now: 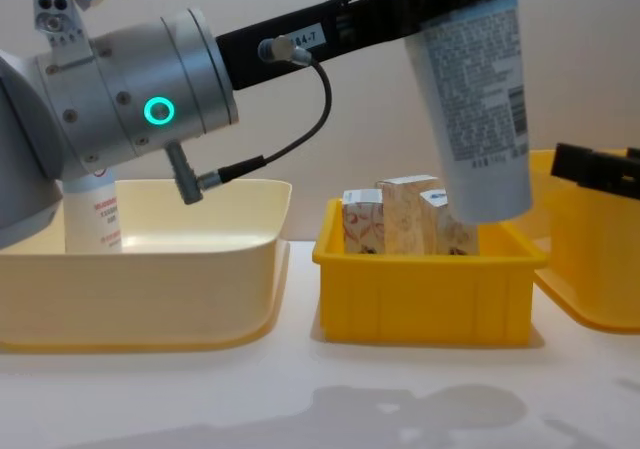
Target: Bimanual collaborative sorting of washing and personal care products
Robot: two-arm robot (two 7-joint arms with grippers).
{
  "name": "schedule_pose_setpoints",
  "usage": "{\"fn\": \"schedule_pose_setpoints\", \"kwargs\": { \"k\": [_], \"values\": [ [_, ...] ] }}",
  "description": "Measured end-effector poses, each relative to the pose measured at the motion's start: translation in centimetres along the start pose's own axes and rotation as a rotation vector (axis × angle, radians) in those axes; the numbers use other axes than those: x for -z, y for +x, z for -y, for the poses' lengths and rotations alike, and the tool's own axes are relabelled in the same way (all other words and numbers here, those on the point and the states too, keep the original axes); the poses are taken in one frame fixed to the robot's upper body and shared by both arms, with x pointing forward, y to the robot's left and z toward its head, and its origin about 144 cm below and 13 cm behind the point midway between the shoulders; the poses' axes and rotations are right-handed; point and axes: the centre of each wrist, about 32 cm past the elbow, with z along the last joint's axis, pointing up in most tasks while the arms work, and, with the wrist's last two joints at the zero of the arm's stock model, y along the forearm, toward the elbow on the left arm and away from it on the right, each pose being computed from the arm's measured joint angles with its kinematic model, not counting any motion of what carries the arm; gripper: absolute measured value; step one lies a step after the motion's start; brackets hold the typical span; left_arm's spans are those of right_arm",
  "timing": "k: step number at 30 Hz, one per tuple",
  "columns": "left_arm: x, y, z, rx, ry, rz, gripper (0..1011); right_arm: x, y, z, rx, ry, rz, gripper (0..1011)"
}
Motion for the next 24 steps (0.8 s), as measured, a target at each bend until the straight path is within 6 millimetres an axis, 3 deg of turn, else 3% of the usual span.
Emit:
{"fn": "schedule_pose_setpoints", "kwargs": {
  "k": [11,24],
  "values": [
    [0.1,-0.1,0.1,0.007,0.0,-0.002,203,-1.9,1.8,2.2,-0.153,-0.033,-0.076,1001],
    [0.1,-0.1,0.1,0.009,0.0,-0.003,203,-2.9,2.1,1.8,-0.196,-0.013,-0.081,1001]
  ]
}}
